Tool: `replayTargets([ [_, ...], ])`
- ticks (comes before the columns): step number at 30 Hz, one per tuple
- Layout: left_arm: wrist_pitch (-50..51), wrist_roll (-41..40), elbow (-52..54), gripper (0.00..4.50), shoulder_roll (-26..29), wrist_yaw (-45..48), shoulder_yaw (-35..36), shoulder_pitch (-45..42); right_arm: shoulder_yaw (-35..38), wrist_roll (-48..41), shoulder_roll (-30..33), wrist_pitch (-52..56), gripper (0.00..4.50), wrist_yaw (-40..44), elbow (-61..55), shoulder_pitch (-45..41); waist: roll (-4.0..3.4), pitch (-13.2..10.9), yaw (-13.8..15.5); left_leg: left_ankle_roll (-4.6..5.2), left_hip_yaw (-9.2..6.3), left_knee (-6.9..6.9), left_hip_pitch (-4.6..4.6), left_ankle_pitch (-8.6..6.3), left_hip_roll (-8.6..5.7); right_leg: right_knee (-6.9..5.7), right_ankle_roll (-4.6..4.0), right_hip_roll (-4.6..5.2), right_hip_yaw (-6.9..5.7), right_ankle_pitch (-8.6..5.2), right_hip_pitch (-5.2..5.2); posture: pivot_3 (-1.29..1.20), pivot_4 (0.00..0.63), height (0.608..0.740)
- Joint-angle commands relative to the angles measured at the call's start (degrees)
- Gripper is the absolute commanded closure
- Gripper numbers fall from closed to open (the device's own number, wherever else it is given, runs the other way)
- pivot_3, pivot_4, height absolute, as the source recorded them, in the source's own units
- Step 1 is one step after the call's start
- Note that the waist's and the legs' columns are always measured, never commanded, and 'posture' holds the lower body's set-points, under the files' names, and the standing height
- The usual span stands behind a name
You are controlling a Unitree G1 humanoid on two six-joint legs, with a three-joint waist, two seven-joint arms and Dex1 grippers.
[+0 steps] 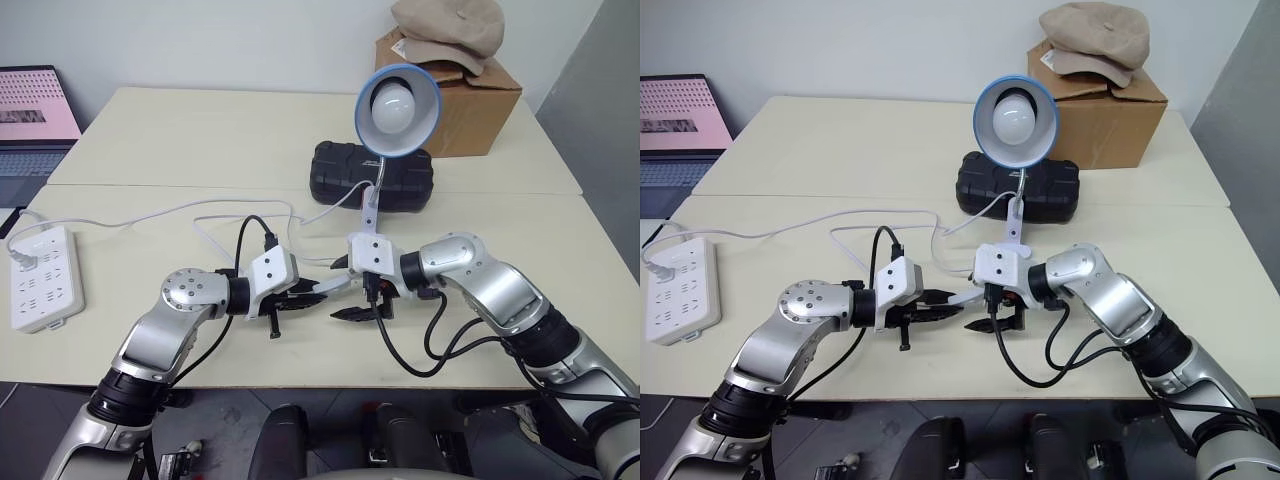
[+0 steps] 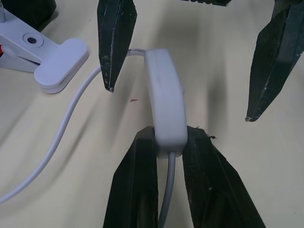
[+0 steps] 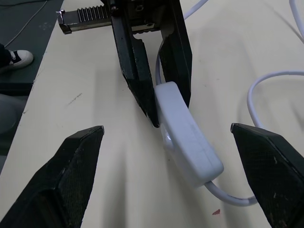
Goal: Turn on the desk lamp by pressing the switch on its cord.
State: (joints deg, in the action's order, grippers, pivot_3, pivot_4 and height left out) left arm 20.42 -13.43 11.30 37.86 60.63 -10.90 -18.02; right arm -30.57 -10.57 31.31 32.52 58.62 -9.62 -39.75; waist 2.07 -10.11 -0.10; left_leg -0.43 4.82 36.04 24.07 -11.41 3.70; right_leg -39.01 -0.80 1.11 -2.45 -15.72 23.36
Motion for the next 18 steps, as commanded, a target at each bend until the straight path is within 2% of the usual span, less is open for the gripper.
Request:
replayTargets([
  [1, -1.43, 0.11, 1.62, 4.10, 0.34, -0.06, 0.31, -0.06, 1.36, 0.77, -0.28, -1.98, 0.78, 1.01, 0.28, -0.61, 0.00, 0.00, 0.00, 0.00, 0.00, 0.00, 0.00, 0.00, 0.00, 0.00, 0.00, 0.00, 0.00, 0.00, 0.00, 0.00, 0.150, 0.740],
  [6, -1.84, 0.38, 1.36, 4.10, 0.22, -0.27, 0.26, -0.25, 1.70, 1.48, -0.79, -3.12, 1.93, 1.26, 1.89, -0.72, 0.00, 0.00, 0.00, 0.00, 0.00, 0.00, 0.00, 0.00, 0.00, 0.00, 0.00, 0.00, 0.00, 0.00, 0.00, 0.00, 0.150, 0.740],
  [11, -2.75, 1.19, 1.00, 4.10, 0.33, -0.19, -0.02, -0.33, 1.92, 1.97, -1.21, -3.53, 3.26, 1.70, 2.36, -0.69, 0.00, 0.00, 0.00, 0.00, 0.01, 0.00, 0.00, 0.00, 0.00, 0.00, 0.00, 0.00, 0.00, 0.00, 0.00, 0.00, 0.150, 0.740],
  [13, -3.03, 1.35, 0.92, 4.10, 0.31, -0.17, -0.06, -0.33, 2.09, 2.20, -1.40, -3.55, 3.48, 1.97, 2.44, -0.65, 0.00, 0.00, 0.00, 0.00, 0.01, 0.00, 0.00, 0.00, 0.00, 0.00, 0.00, 0.00, 0.00, 0.00, 0.00, 0.00, 0.150, 0.740],
  [18, -3.69, 1.81, 0.64, 4.10, 0.07, 0.08, -0.14, -0.44, 2.48, 2.81, -1.87, -3.96, 3.69, 2.56, 2.51, -0.40, 0.00, 0.00, 0.01, 0.00, 0.01, 0.00, 0.00, 0.00, 0.00, 0.00, 0.00, 0.00, 0.01, 0.00, 0.00, 0.00, 0.150, 0.740],
])
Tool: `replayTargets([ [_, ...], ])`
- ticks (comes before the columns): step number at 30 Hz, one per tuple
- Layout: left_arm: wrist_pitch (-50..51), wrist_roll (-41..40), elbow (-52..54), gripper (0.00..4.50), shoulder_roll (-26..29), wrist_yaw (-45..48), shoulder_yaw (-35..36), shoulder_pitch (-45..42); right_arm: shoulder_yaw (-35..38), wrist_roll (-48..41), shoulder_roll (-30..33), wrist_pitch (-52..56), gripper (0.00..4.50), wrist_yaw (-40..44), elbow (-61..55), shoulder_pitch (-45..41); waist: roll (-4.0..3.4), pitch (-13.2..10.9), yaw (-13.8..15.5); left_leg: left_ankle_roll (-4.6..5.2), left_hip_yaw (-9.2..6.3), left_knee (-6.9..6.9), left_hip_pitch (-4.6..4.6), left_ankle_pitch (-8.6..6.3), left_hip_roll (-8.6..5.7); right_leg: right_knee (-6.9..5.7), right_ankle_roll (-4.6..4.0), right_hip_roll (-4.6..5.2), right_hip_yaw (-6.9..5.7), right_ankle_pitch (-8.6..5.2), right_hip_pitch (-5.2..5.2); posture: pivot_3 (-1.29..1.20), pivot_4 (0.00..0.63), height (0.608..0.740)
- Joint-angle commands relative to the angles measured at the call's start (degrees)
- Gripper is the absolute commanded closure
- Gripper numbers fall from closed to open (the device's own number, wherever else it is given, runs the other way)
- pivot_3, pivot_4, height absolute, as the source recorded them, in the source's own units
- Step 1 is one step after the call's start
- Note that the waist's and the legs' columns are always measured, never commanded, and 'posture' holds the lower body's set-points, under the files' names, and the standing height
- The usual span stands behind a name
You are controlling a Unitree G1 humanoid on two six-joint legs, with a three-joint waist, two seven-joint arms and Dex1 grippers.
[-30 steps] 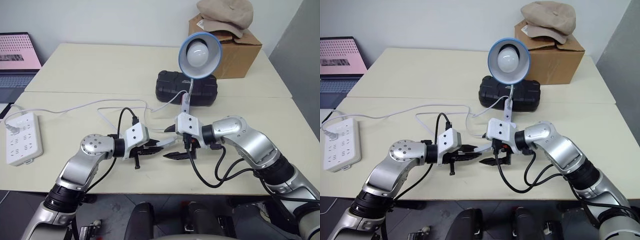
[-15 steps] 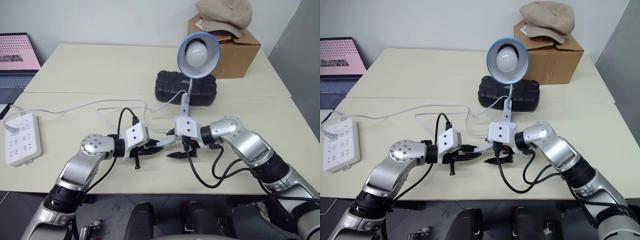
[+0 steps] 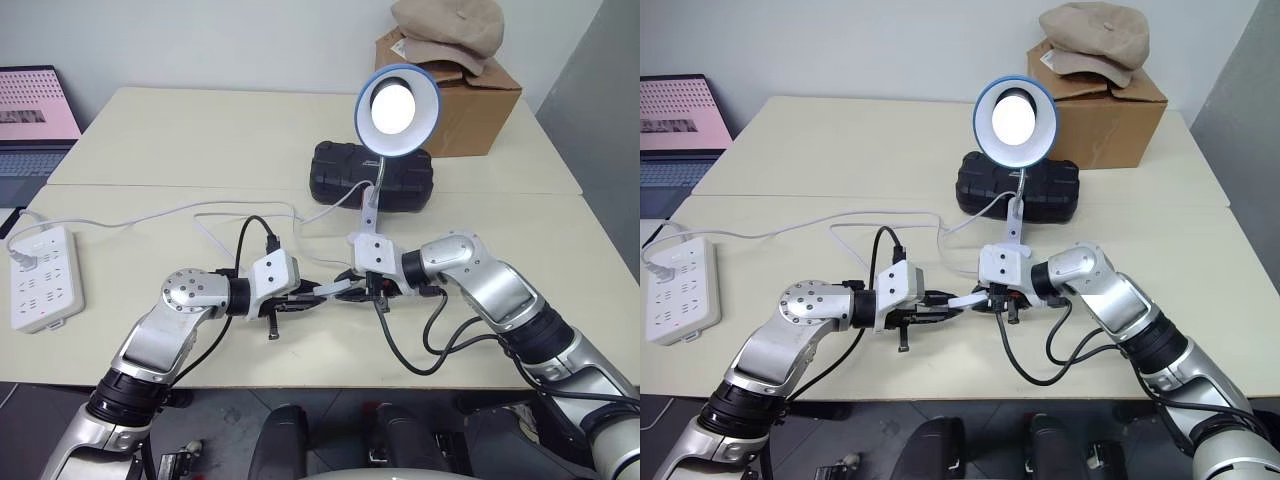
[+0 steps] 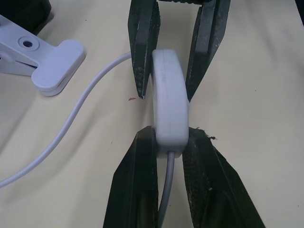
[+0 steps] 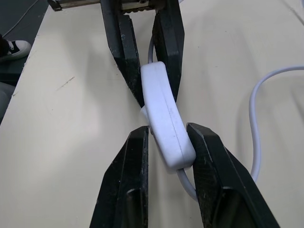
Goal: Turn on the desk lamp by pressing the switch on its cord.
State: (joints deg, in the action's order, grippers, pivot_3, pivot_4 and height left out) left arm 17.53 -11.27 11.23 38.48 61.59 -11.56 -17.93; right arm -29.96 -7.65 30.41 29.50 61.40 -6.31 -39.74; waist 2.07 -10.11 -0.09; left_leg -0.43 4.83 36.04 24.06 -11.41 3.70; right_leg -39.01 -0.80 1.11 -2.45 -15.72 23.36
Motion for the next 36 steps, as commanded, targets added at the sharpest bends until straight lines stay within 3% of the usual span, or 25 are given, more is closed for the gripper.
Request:
replayTargets([
  [1, -1.11, -0.13, 0.61, 4.10, -0.56, -0.81, 0.42, -0.58, 1.94, -0.09, -1.05, -1.10, 3.69, -0.19, -0.82, -0.32, 0.00, 0.00, 0.00, 0.00, 0.00, 0.00, 0.00, 0.00, 0.00, 0.00, 0.00, 0.00, 0.00, 0.00, 0.00, 0.00, 0.150, 0.740],
  [9, -1.86, 0.35, 0.33, 4.10, -0.80, -0.61, 0.17, -0.86, 2.58, -0.98, -1.20, -2.18, 3.74, 1.78, -1.69, 0.54, 0.00, 0.00, 0.00, 0.00, 0.00, 0.00, 0.00, 0.00, 0.00, 0.00, 0.00, 0.00, 0.00, 0.00, 0.00, 0.00, 0.150, 0.740],
  [11, -2.08, 0.47, 0.29, 4.10, -0.72, -0.51, 0.08, -0.86, 3.38, -1.98, -1.23, -2.53, 3.05, 2.54, -2.21, 0.76, 0.00, 0.00, 0.00, 0.00, 0.00, 0.00, 0.00, 0.00, 0.00, 0.00, 0.00, 0.00, 0.00, 0.00, 0.00, 0.00, 0.150, 0.740],
  [21, -6.41, 4.69, -3.47, 4.10, -1.17, -2.87, -0.87, -2.25, 8.14, -2.97, 2.12, -2.92, 1.08, 2.31, -7.91, 3.13, 0.00, 0.00, 0.09, 0.00, 0.00, 0.01, 0.00, 0.00, -0.01, 0.00, 0.00, 0.00, 0.00, 0.00, -0.01, 0.00, 0.150, 0.740],
  [26, -11.43, 9.11, -11.36, 4.10, -4.75, -7.96, -1.53, -5.59, 13.94, -5.46, 6.11, 2.21, 0.00, -0.31, -15.49, 8.32, 0.00, 0.00, 0.29, 0.00, -0.01, 0.02, 0.01, 0.00, -0.02, -0.01, 0.01, 0.02, -0.01, 0.00, -0.02, 0.00, 0.150, 0.740],
  [35, -18.81, 11.73, -25.52, 4.10, -10.62, -9.98, -2.76, -12.23, 20.24, -6.62, 8.33, 11.72, 0.00, -10.63, -27.28, 18.44, 0.01, 0.01, 0.00, 0.00, -0.03, 0.02, -0.01, 0.00, -0.02, -0.01, 0.01, 0.01, -0.02, 0.01, -0.03, 0.00, 0.150, 0.740],
  [36, -19.20, 11.60, -26.47, 3.75, -10.93, -9.85, -2.63, -12.65, 20.14, -6.49, 8.26, 12.00, 0.00, -11.53, -27.87, 18.95, 0.01, 0.01, -0.06, 0.00, -0.02, 0.02, -0.01, 0.00, -0.01, -0.02, 0.02, 0.00, -0.01, 0.01, -0.03, 0.00, 0.150, 0.740],
])
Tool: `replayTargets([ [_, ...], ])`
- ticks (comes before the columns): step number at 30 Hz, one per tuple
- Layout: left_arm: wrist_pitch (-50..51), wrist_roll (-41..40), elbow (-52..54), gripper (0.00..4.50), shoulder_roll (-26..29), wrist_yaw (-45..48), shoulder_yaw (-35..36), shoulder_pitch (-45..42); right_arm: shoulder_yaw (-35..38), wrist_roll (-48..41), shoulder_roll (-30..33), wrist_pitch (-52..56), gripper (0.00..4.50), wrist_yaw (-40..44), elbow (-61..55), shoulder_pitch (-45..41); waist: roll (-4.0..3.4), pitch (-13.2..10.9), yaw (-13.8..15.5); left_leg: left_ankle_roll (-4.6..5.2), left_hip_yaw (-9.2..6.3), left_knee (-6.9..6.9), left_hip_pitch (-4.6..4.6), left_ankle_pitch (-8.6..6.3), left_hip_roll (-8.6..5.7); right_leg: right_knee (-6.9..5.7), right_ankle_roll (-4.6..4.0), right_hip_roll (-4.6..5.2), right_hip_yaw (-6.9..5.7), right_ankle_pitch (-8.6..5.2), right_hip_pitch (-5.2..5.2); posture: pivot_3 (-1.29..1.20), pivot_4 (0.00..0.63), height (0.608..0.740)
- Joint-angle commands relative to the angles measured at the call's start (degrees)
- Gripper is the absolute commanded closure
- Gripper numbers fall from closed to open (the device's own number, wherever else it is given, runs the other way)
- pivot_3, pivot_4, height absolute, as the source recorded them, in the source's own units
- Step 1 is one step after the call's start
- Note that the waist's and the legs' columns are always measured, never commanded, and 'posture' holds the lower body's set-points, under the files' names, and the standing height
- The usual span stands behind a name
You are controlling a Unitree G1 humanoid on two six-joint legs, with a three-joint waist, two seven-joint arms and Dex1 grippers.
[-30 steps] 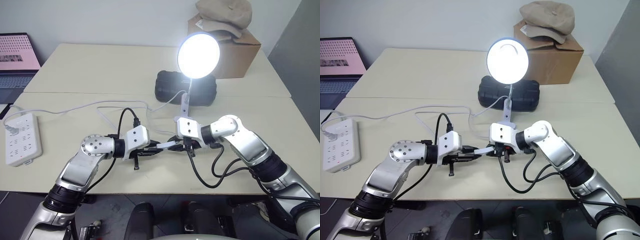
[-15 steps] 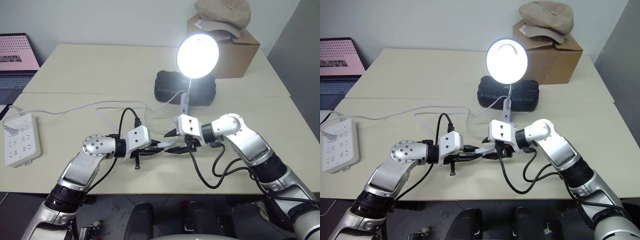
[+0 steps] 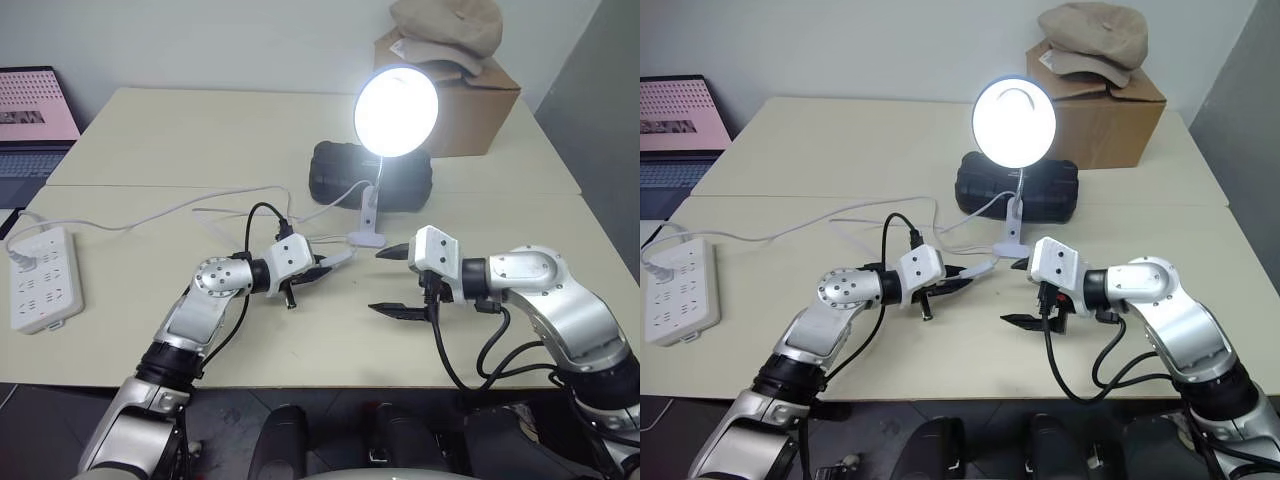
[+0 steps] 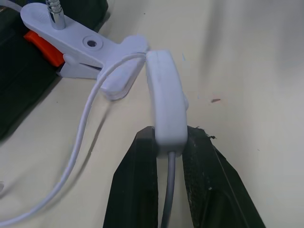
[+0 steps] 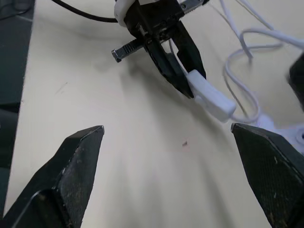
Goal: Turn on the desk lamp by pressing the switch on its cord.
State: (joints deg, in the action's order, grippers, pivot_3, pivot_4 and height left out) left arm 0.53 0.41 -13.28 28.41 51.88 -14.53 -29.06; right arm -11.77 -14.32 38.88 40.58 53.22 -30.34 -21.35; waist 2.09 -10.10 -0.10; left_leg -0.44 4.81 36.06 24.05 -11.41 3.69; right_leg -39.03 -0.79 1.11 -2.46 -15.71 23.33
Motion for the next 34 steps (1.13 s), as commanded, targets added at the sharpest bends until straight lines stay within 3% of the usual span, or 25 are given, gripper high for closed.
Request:
replayTargets([
  [1, -2.44, -0.52, -2.60, 3.40, -1.08, 0.48, 0.46, -1.78, 1.97, 0.36, -0.41, 1.13, 0.00, -4.50, -4.43, 1.12, 0.00, 0.00, -0.09, 0.00, 0.01, 0.00, -0.01, 0.00, 0.00, 0.00, 0.00, 0.00, 0.02, 0.00, 0.00, 0.00, 0.150, 0.740],
  [11, 0.38, -6.05, 3.41, 1.45, 2.81, 7.65, 3.05, 1.84, 2.74, -0.59, -0.16, 1.83, 0.00, -8.94, -6.02, 3.31, 0.00, 0.00, -0.13, 0.00, 0.01, 0.00, -0.01, 0.00, 0.00, 0.01, 0.00, 0.00, 0.02, 0.00, 0.00, 0.00, 0.150, 0.740],
  [17, 9.04, -13.38, 20.28, 0.23, 8.83, 7.39, 10.47, 13.00, 5.93, -2.50, 0.10, -0.84, 0.00, -8.37, -5.85, 4.62, 0.00, 0.00, -0.16, -0.01, 0.00, -0.02, 0.00, 0.00, 0.03, 0.04, 0.00, 0.00, 0.02, -0.01, 0.00, 0.00, 0.150, 0.740],
  [26, 17.89, -17.69, 40.63, 0.23, 11.00, -1.83, 24.36, 36.25, 15.43, -7.73, 3.35, -9.53, 0.00, -2.73, -5.13, 11.68, 0.00, 0.00, -0.02, -0.01, -0.02, -0.03, -0.11, 0.00, 0.02, 0.06, 0.01, 0.06, 0.03, -0.01, -0.08, 0.00, 0.150, 0.740],
  [34, 20.35, -20.38, 42.21, 0.23, 12.51, -2.69, 29.40, 40.12, 18.04, -8.43, 6.08, -13.48, 0.00, 0.18, -2.80, 14.61, 0.00, 0.01, 0.21, -0.02, -0.11, -0.02, -0.19, -0.01, 0.00, 0.05, -0.28, 0.08, -0.05, -0.16, -0.11, 0.00, 0.150, 0.740],
])
